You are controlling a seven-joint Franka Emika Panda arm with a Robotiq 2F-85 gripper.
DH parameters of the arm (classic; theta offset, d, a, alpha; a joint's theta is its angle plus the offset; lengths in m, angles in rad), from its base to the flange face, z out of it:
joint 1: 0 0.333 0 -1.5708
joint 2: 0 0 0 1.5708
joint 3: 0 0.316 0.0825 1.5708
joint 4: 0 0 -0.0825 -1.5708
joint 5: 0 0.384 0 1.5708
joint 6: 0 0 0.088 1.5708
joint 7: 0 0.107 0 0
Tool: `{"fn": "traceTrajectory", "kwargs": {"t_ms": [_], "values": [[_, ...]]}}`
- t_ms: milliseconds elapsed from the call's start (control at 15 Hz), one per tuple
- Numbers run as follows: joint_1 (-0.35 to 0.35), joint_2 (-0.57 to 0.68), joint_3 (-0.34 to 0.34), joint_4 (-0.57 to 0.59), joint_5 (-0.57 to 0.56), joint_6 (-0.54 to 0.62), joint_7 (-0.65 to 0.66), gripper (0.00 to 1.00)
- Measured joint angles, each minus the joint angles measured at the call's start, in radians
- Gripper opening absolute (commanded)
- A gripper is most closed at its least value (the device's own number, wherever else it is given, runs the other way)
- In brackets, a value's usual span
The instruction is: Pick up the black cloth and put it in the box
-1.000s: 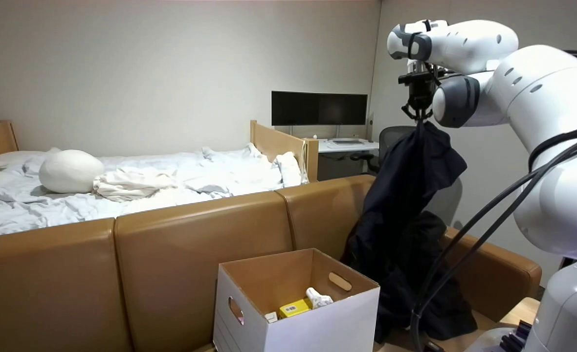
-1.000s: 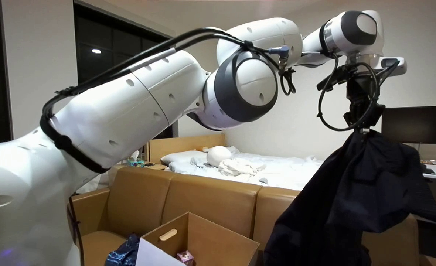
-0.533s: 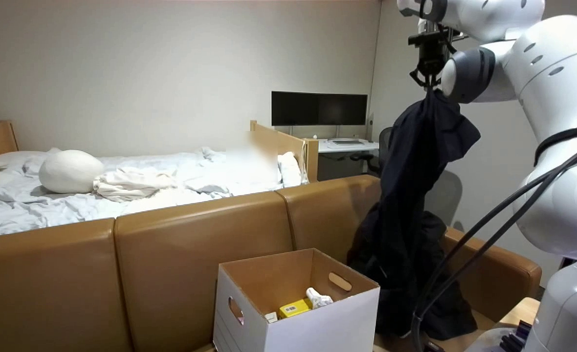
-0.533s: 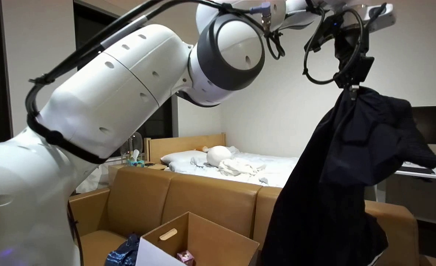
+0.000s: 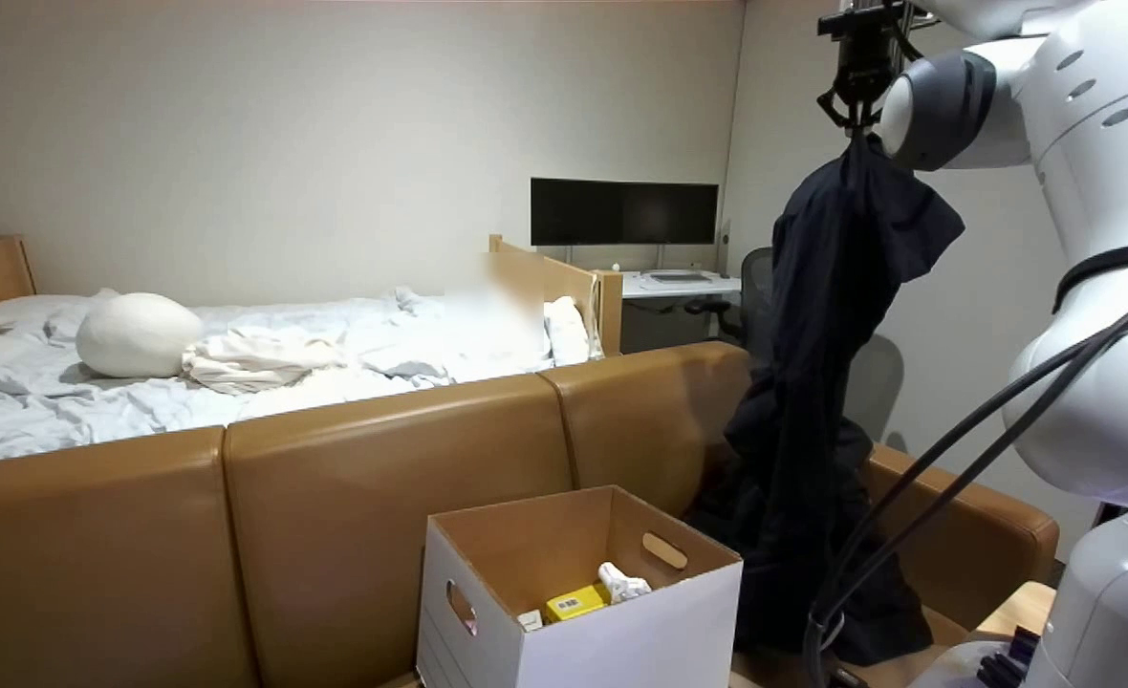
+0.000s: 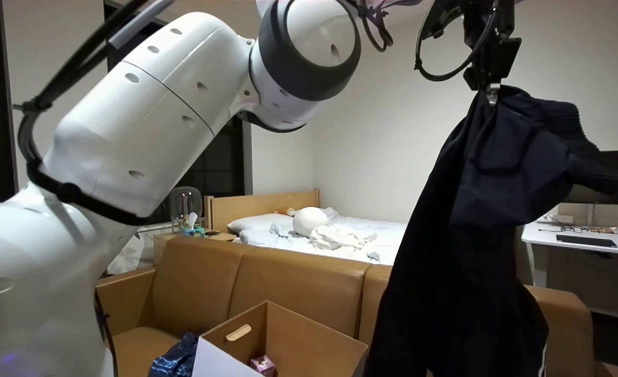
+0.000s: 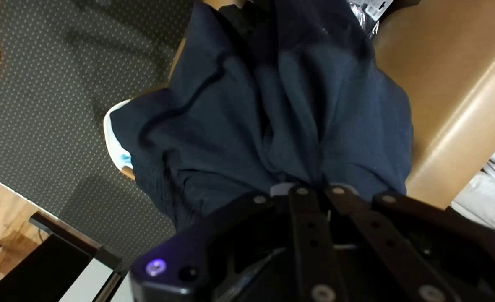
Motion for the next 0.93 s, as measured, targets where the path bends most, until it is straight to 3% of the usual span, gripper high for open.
{"fn": "traceTrajectory", "kwargs": {"t_ms": [467,933], "values": [[0.023,-0.029,-0.001,0.011,-0.004,0.004,0.000,0.00],[0.072,-0.256,0.001,0.016,-0.001,0.002,0.004,0.00]]}}
